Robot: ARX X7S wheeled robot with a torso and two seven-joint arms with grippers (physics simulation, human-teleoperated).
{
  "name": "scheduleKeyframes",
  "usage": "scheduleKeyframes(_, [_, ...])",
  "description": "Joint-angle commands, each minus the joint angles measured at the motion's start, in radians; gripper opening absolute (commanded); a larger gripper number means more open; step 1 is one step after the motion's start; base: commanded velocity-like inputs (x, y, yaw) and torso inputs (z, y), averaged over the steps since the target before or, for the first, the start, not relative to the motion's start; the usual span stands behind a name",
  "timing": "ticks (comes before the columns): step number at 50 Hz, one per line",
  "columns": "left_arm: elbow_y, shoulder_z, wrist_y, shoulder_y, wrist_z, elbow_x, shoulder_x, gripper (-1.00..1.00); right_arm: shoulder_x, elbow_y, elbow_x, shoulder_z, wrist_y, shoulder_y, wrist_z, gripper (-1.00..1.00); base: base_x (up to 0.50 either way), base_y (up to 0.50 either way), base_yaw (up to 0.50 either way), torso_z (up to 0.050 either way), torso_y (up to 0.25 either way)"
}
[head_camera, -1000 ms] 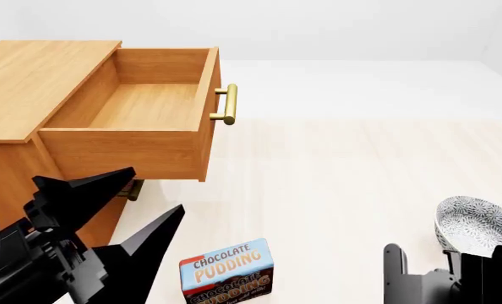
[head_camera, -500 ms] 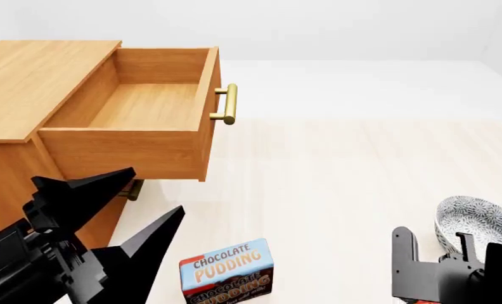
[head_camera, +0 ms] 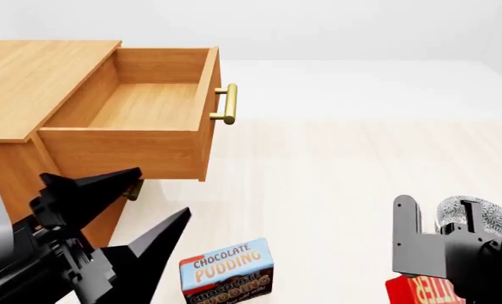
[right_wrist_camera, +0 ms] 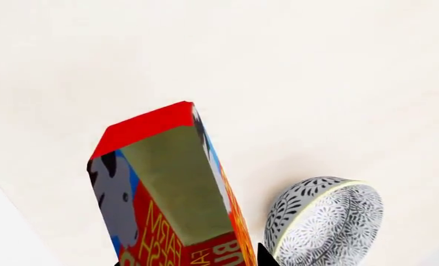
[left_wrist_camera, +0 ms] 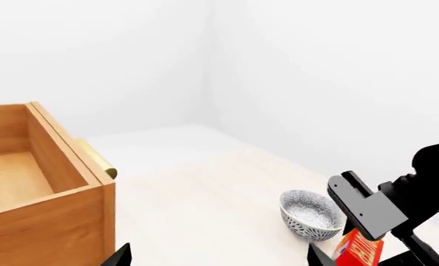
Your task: Put the butter at the back in the top drawer of the cabinet and close it.
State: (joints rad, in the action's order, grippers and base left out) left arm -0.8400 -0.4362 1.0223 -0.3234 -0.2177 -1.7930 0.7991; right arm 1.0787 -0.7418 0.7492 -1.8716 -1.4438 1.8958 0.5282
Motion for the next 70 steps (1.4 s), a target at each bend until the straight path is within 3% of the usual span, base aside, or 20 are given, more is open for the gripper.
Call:
scheduleKeyframes(1, [0.013,0.061,0.007,-0.056,-0.019,-0.017,0.027,1.0,-0.02,-0.013,0.014,0.086,-0.035,0.09,0.002,-1.0,0.0,0.0,0.0,0.0,0.0])
scheduleKeyframes(13, [0.06,0.225,0.039,-0.245,-0.031,-0.084,0.096,1.0,-0.081,0.058,0.065,0.182,-0.062,0.123,-0.009,-1.0,0.0,0.0,0.0,0.001,0.0])
scheduleKeyframes(28, [0.093,0.372,0.092,-0.473,0.012,-0.144,0.124,1.0,-0.132,0.096,0.099,0.22,-0.067,0.128,-0.039,-1.0,0.0,0.0,0.0,0.0,0.001])
scheduleKeyframes(52, [0.134,0.553,0.127,-0.736,-0.002,-0.177,0.046,1.0,-0.194,0.107,0.163,0.257,-0.071,0.128,-0.087,-1.0,0.0,0.0,0.0,0.0,0.001])
scheduleKeyframes(70, [0.149,0.603,0.171,-0.768,0.069,-0.101,-0.022,1.0,-0.221,0.131,0.233,0.32,-0.077,0.127,-0.138,-1.0,0.0,0.0,0.0,0.001,0.001])
